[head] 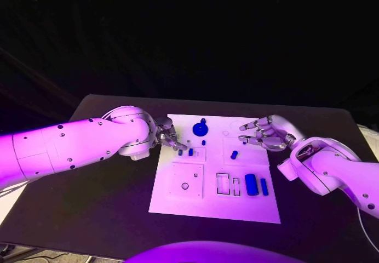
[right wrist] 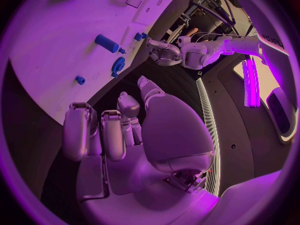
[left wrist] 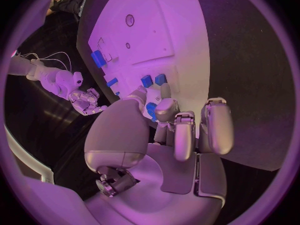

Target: Assemble the parts on the task board

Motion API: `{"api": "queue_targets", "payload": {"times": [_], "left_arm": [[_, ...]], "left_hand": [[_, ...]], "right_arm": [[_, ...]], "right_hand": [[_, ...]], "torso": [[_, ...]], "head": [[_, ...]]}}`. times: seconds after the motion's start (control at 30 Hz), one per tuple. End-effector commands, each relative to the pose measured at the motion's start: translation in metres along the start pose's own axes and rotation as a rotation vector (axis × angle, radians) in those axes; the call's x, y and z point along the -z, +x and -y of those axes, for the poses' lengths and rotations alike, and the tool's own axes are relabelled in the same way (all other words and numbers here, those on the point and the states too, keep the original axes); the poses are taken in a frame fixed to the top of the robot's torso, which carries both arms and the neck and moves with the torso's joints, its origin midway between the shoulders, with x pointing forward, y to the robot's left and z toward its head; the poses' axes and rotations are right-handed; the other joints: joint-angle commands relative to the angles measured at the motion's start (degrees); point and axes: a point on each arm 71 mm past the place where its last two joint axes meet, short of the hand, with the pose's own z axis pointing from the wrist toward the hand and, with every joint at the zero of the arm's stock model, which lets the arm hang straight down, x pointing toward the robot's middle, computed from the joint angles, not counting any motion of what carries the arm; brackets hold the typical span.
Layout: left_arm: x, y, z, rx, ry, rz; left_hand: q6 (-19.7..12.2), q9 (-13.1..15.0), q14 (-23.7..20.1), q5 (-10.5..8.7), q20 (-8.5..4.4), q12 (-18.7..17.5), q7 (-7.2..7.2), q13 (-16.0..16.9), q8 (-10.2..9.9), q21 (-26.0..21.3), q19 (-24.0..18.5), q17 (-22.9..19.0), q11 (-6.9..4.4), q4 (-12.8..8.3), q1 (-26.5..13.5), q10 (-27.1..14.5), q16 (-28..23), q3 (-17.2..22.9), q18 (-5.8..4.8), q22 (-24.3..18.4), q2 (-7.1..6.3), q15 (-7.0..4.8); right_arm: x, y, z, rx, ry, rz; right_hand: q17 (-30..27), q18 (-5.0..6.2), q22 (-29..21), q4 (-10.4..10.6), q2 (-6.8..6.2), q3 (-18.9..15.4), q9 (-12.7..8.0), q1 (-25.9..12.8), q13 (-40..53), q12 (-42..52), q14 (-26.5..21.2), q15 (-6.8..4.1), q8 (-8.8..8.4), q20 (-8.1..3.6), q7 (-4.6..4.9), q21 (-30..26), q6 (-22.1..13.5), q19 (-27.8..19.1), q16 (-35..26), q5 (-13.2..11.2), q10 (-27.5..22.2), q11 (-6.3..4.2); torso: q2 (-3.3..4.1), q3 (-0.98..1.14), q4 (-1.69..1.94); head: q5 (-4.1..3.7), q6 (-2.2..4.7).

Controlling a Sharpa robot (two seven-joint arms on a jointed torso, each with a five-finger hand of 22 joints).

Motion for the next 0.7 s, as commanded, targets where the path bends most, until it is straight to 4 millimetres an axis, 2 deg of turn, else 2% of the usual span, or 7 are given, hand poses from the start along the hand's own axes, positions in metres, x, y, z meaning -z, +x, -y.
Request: {"api": "queue_targets", "payload": {"times": [0.03, 0.7], "left_arm": [[-0.0011, 0.0007, -0.0001, -0.009, -0.014, 0.005], [-0.0101, 0.0076, 0.0016, -0.054, -0.035, -0.054]], "left_hand": [[-0.63, 0.26, 6.03, -0.01, -0.43, 0.19, -0.08, -0.09, 0.43, 0.09, 1.39, 15.06, -0.37, -0.03, 1.07, -0.23, 0.18, 1.01, -0.57, 6.19, -0.35, -0.50], [-0.60, 1.25, 6.03, -0.01, -0.49, 0.22, -0.32, -0.14, 2.06, -0.15, 1.32, 15.06, -0.53, -0.05, 2.57, -0.23, 0.18, 3.31, -0.53, 6.13, -1.00, -0.61]], "right_arm": [[0.0001, 0.0018, -0.0009, 0.001, -0.006, -0.011], [0.0002, 0.0025, -0.0017, 0.000, -0.010, -0.012]], "right_hand": [[5.35, -0.13, -0.06, 0.08, 0.64, -0.23, 0.00, -0.08, 0.01, 0.16, 3.85, -0.20, 0.10, -0.01, 0.02, -0.19, 0.45, -0.26, -0.20, 0.35, -0.18, -0.32], [5.34, -0.13, -0.02, 0.07, 0.71, -0.26, -0.01, 0.03, -0.01, 0.16, 3.85, -0.21, 0.08, -0.01, 0.01, -0.17, 0.42, -0.24, -0.22, 0.67, -0.20, -0.33]], "torso": [[0.00, 0.04, 0.01], [0.02, 0.04, -0.02]], "head": [[-0.03, -0.12], [0.05, -0.29]]}}
